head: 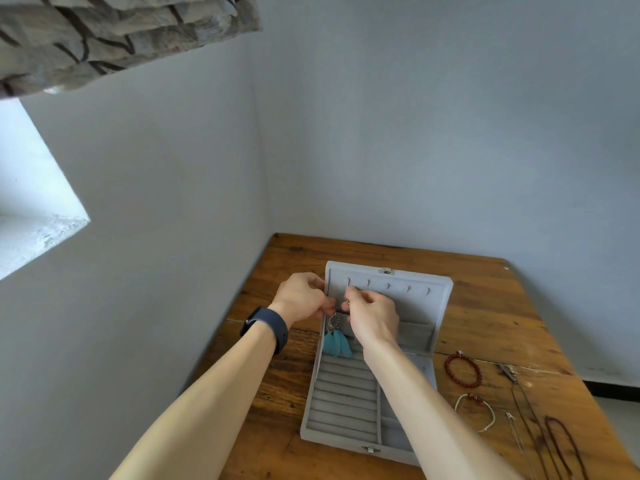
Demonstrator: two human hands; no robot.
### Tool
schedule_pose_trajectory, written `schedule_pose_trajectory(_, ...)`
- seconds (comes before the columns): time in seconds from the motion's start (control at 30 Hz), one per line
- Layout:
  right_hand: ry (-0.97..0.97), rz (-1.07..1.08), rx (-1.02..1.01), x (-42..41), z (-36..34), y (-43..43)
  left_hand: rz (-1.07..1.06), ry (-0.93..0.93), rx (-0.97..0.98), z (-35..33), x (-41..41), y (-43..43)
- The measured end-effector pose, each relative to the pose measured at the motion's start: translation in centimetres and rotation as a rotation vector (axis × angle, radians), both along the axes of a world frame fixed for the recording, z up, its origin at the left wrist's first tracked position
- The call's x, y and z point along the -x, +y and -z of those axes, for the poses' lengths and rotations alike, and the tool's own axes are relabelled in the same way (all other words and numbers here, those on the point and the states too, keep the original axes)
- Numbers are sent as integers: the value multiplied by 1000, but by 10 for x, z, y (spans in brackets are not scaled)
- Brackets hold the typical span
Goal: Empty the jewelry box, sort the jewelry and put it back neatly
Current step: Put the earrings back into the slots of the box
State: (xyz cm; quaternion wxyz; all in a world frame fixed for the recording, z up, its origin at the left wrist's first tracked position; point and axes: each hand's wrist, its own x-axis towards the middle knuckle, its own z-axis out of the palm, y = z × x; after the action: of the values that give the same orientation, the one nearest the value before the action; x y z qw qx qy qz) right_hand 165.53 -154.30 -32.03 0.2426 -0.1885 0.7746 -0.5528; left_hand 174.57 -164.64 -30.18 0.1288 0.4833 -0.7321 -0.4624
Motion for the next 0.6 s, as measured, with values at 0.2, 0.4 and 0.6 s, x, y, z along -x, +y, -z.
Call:
schedule_pose_trajectory(0.2, -65, -20, 105, 0, 2, -1, 4, -6, 16, 1, 0, 0)
schedule_pose_trajectory(0.4, -27, -199, 42, 7, 8, 11, 57, -10, 134, 3, -4, 11)
schedule_pose_trajectory(0.6, -95, -297, -3, 35, 17, 34, 48, 13, 437, 19, -15, 48)
